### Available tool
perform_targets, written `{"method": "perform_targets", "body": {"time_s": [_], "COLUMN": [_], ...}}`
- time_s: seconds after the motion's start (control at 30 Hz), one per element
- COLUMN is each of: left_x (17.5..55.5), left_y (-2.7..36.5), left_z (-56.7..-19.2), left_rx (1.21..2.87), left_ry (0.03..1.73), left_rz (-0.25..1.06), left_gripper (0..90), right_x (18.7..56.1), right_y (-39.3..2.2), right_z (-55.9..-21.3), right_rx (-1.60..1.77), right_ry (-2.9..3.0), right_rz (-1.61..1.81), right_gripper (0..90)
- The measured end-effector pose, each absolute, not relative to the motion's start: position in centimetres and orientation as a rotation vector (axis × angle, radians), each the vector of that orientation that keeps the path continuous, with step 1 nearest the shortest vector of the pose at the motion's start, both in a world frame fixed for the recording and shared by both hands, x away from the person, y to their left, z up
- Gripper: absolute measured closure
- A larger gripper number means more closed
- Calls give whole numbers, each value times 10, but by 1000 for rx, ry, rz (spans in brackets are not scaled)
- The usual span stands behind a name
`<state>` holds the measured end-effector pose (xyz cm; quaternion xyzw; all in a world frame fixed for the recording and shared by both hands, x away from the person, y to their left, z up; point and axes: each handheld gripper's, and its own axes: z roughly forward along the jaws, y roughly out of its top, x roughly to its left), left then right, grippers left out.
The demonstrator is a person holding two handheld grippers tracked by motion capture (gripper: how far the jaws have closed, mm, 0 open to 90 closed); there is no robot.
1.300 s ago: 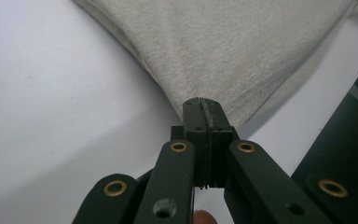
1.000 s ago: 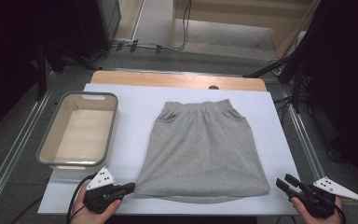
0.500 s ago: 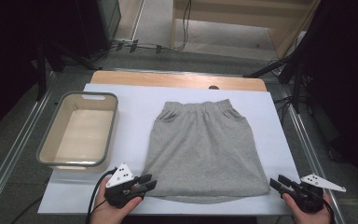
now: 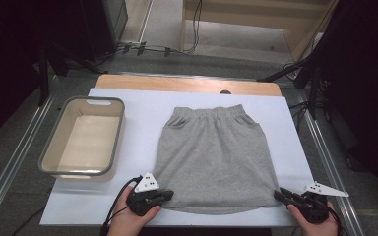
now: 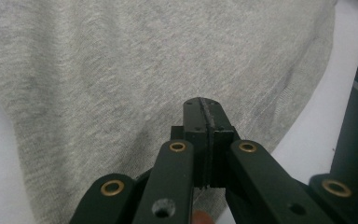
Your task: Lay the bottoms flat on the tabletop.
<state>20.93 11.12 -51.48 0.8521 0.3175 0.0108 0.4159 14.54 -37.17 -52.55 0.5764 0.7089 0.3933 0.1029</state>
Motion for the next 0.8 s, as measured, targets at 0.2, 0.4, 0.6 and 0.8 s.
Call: {"method": "perform_targets", "body": {"time_s": [0.2,0.4,0.6,0.8], "left_x": [210,211,211,212], "left_y": [113,113,114,115], "left_z": [-516,-517,-517,-518], "left_rx": [2121,2116,2114,2106], "left_ry": [809,815,817,822], "left_rz": [1,-5,-13,-32], "left_gripper": [895,895,896,895], "right_x": [142,152,170,175], "right_y": [-369,-314,-251,-239], "right_z": [-507,-491,-501,-511], "right_rx": [1672,1476,1326,1295], "right_ry": [2000,2065,2237,2317], "right_rz": [1217,1166,1053,1035], "right_gripper": [843,844,844,761]}}
